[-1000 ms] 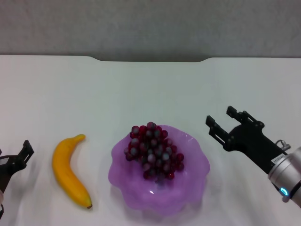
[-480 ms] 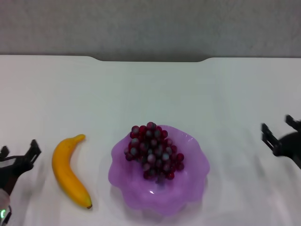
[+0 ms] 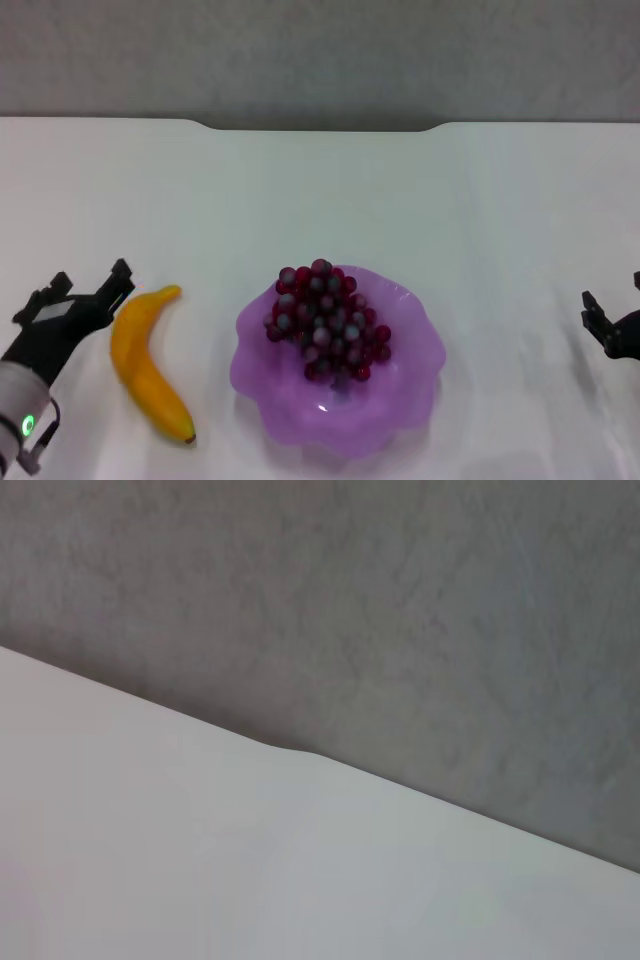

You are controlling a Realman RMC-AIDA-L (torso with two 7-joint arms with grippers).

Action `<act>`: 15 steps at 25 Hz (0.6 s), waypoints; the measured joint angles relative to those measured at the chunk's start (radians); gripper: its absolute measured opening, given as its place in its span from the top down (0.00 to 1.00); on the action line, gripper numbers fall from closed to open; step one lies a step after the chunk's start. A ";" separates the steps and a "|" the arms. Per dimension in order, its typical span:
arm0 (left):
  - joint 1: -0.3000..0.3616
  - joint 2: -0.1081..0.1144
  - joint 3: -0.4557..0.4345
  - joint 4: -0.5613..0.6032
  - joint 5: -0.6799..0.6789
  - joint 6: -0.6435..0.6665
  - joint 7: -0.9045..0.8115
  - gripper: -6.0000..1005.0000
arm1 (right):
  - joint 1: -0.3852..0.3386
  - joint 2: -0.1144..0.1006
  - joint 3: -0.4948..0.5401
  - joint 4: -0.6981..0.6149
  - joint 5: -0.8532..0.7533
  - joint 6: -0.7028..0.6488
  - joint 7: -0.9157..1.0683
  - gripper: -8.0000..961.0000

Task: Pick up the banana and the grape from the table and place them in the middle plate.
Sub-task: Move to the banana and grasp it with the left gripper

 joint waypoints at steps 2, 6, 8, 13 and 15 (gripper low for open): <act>0.038 0.006 -0.087 -0.117 0.059 -0.147 0.055 0.12 | 0.003 0.000 0.000 -0.006 0.001 0.008 -0.001 0.26; 0.091 -0.062 -0.297 -0.253 0.098 -0.455 0.270 0.12 | 0.016 -0.003 0.000 -0.004 0.000 0.050 -0.001 0.26; 0.104 -0.085 -0.373 -0.315 0.071 -0.628 0.363 0.12 | 0.020 -0.004 0.004 -0.002 -0.001 0.048 -0.001 0.26; 0.070 -0.081 -0.452 -0.368 0.027 -0.867 0.394 0.12 | 0.013 -0.004 0.012 -0.001 0.001 0.039 -0.001 0.26; 0.071 -0.082 -0.461 -0.376 0.032 -0.887 0.398 0.12 | 0.012 -0.003 0.012 0.000 0.002 0.041 -0.002 0.26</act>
